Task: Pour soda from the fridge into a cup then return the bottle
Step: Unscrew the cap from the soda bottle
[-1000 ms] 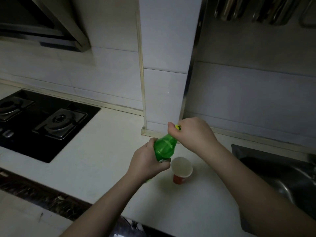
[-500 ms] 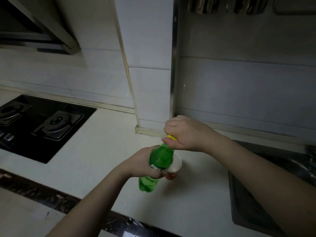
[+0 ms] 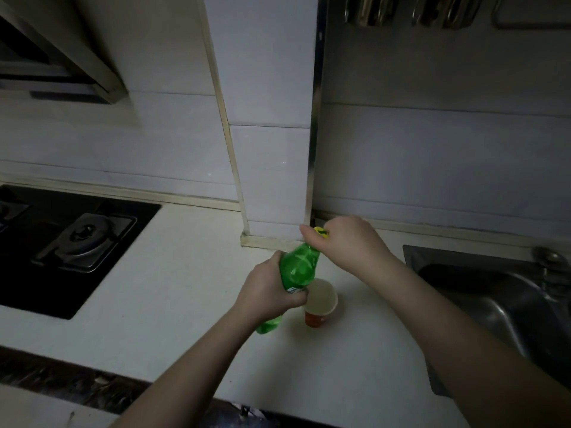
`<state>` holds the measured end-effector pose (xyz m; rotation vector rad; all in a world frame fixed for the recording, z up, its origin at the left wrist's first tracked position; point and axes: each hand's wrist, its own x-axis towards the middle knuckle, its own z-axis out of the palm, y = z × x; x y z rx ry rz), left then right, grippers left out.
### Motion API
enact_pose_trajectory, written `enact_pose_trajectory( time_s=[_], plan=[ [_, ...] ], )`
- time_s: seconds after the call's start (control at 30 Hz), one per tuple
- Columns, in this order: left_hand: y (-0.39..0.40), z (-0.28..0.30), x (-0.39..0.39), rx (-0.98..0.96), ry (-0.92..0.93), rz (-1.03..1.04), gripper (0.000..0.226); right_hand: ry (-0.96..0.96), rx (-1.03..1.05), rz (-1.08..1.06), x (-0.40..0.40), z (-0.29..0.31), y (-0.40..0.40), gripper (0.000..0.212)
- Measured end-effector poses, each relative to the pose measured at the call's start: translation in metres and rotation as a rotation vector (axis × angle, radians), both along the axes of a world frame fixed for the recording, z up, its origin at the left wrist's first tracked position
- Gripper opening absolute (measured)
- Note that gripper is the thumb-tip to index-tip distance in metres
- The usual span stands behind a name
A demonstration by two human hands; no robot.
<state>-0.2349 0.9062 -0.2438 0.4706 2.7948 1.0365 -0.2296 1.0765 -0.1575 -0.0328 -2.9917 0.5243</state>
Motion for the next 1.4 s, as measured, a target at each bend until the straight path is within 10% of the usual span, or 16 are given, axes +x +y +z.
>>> enact_pose_trajectory(
  time_s=[0.27,1.4],
  plan=[
    [-0.031,0.006,-0.02,0.046,-0.154,-0.306,0.053,-0.092,0.031,0.578,0.003,0.019,0.012,0.036],
    [-0.032,-0.03,-0.006,0.021,-0.253,-0.279,0.05,0.04,-0.394,0.515,0.016,-0.037,0.007,0.024]
  ],
)
